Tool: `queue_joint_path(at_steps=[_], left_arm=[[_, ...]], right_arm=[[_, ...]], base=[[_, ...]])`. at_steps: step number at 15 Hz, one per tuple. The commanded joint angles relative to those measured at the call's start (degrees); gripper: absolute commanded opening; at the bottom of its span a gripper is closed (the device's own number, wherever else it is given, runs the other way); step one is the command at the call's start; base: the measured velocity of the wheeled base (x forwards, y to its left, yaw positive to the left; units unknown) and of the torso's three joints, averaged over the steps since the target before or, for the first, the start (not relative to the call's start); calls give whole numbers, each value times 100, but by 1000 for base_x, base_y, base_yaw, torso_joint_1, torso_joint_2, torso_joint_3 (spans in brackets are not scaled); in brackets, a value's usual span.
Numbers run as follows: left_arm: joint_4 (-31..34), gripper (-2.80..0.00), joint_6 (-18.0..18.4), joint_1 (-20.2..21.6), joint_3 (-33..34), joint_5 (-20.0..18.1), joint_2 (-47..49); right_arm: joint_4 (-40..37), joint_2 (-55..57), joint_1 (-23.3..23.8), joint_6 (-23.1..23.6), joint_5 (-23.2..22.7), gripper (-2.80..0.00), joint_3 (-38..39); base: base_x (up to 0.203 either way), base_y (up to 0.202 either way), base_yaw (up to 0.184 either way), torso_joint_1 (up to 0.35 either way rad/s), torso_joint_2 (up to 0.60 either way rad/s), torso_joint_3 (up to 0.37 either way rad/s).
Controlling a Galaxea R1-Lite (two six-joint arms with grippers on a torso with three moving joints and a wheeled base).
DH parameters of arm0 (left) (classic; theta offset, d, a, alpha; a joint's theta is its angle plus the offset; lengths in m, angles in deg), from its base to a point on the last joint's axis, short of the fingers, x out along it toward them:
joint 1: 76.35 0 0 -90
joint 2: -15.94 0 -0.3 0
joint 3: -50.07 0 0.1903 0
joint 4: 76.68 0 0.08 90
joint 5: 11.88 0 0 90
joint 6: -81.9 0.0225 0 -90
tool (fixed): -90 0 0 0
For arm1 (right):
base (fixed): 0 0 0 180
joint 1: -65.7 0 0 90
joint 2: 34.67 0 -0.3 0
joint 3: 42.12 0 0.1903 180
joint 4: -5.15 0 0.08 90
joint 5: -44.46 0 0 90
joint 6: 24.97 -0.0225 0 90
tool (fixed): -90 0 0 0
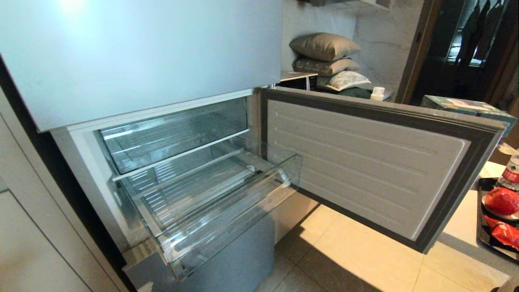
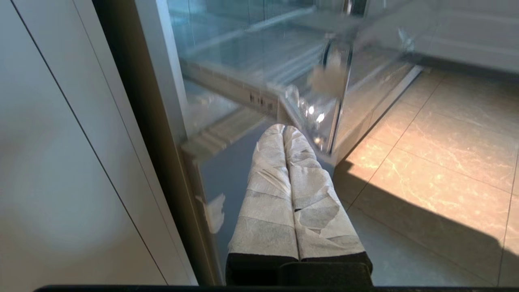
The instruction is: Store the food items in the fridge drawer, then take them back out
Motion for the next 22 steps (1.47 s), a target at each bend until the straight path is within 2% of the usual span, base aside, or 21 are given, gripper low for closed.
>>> queue_joint_path(at_steps=[1, 4, 11, 14, 16, 18, 19, 22], left_arm=[[-2, -280, 0, 0, 9, 8, -1], [-2, -280, 0, 0, 9, 0, -1], [-2, -280, 0, 5, 9, 0, -1], [-2, -280, 0, 0, 9, 0, -1], [-2, -280, 0, 0, 9, 0, -1], [-2, -280, 0, 0, 9, 0, -1], [-2, -280, 0, 3, 9, 0, -1], [-2, -280, 0, 0, 9, 0, -1]], right_arm=[[-2, 7, -2, -1, 3, -280, 0], [-2, 7, -2, 9, -6, -280, 9], [-95, 66, 16, 41, 12, -280, -122], [-663, 1024, 94, -240, 341, -280, -1234], [-841, 2020, 331, -682, 574, -280, -1912], [-841, 3089, 851, -1088, 711, -280, -2533], [-696, 3659, 1270, -1214, 723, -280, -2747], [258, 5073, 3181, -1388, 332, -280, -3067]], base=[[0, 0, 0, 310, -617, -309], [0, 0, 0, 190, -391, -192], [0, 0, 0, 5, -8, -3], [0, 0, 0, 0, 0, 0], [0, 0, 0, 0, 0, 0], [0, 0, 0, 0, 0, 0], [0, 0, 0, 0, 0, 0], [0, 0, 0, 0, 0, 0]])
